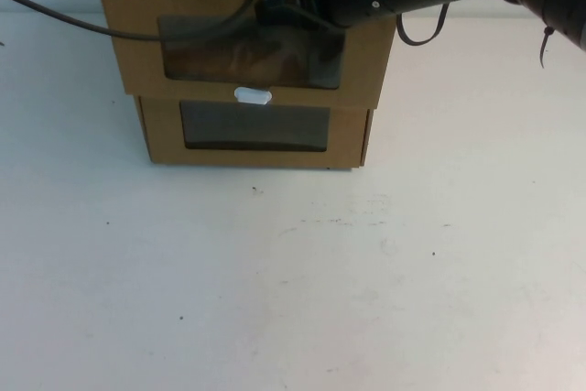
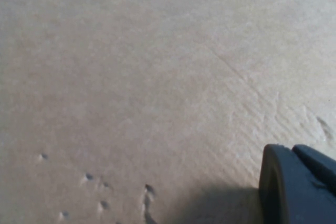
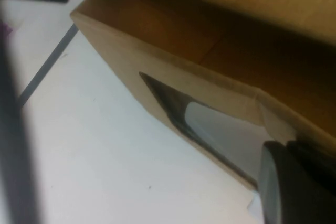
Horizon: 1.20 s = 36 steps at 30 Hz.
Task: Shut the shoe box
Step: Close the shoe box with your right arm
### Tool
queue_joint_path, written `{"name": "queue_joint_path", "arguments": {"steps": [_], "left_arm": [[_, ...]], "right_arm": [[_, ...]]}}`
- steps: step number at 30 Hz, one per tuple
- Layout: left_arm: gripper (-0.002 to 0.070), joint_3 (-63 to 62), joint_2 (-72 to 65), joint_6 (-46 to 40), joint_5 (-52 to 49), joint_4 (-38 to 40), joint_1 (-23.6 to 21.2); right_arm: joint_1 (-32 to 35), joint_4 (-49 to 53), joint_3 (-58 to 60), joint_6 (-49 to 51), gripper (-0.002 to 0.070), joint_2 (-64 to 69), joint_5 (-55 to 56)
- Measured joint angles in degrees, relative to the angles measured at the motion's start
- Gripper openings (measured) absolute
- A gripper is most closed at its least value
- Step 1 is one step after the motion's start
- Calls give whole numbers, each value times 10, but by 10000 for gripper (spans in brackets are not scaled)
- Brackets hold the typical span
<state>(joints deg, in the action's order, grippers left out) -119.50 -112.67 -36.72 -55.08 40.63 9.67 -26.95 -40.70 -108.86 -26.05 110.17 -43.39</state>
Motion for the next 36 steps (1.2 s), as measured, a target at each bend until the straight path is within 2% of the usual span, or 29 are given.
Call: {"name": "queue_joint_path", "arguments": {"steps": [12,21,30,36], "left_arm": [[-3,0,0,0,-1,3,0],[-3,-1,0,0,-1,4,0],[-3,-15,0,1,-15,2,0],[-3,-41,0,1,-22,1,0]], "right_arm": [[0,0,-9,-26,-13,24,81],[-1,3,-9,-28,-15,27,90],[-1,3,-12,-35,-14,16,46],[0,69,-10,6,-14,-16,-9]]}}
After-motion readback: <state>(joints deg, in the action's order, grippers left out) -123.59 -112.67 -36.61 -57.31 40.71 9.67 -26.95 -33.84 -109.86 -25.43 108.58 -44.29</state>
